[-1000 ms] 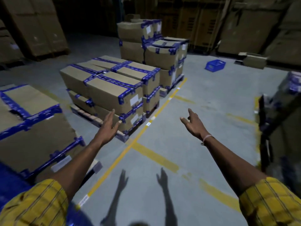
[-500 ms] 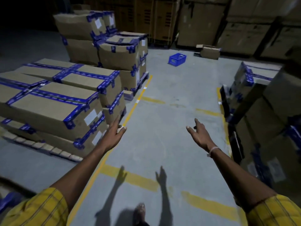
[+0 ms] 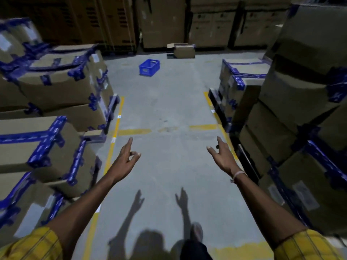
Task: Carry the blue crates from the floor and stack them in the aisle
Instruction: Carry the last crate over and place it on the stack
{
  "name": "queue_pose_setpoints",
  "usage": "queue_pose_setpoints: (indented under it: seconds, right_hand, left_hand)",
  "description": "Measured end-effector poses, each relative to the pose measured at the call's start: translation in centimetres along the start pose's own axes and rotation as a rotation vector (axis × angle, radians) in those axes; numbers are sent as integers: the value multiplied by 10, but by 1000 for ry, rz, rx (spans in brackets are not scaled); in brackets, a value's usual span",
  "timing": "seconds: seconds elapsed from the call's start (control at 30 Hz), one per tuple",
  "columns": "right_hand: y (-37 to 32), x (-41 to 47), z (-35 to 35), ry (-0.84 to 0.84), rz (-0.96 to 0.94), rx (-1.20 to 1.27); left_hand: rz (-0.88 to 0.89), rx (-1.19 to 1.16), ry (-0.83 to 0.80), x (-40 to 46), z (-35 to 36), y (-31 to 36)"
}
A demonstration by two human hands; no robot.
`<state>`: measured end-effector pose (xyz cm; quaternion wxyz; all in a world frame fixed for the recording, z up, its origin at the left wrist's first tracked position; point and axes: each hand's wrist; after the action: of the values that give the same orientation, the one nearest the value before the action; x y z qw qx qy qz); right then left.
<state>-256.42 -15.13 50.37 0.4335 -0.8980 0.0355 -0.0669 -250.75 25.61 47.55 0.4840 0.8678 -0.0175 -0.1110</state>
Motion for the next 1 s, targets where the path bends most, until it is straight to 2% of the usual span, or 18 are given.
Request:
queue_pose_setpoints:
  seconds: [0.23,0.53,0.77,1.0]
  right_hand:
    - [53,183,-5,10,0,-1]
    - [67,414,-5,-114,-20,-40]
    - [65,593,49,-172,-75,-82]
    - [70,771,123,-170,17,-5]
  left_hand:
    - [-12,-68,-13,176,24,29]
    - [-55,-129,40,360,5,59]
    - [-148,-198,68,515,-37,37]
    - [-202,-192,53,716,-98,12]
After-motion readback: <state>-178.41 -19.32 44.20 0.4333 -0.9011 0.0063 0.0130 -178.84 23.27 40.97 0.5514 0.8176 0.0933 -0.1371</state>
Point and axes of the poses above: each hand's wrist, its own x-axis towards the middle knuckle, its own z-axis out of the palm, y = z × x, and after that the axes turned 13 degrees about -z, right-handed
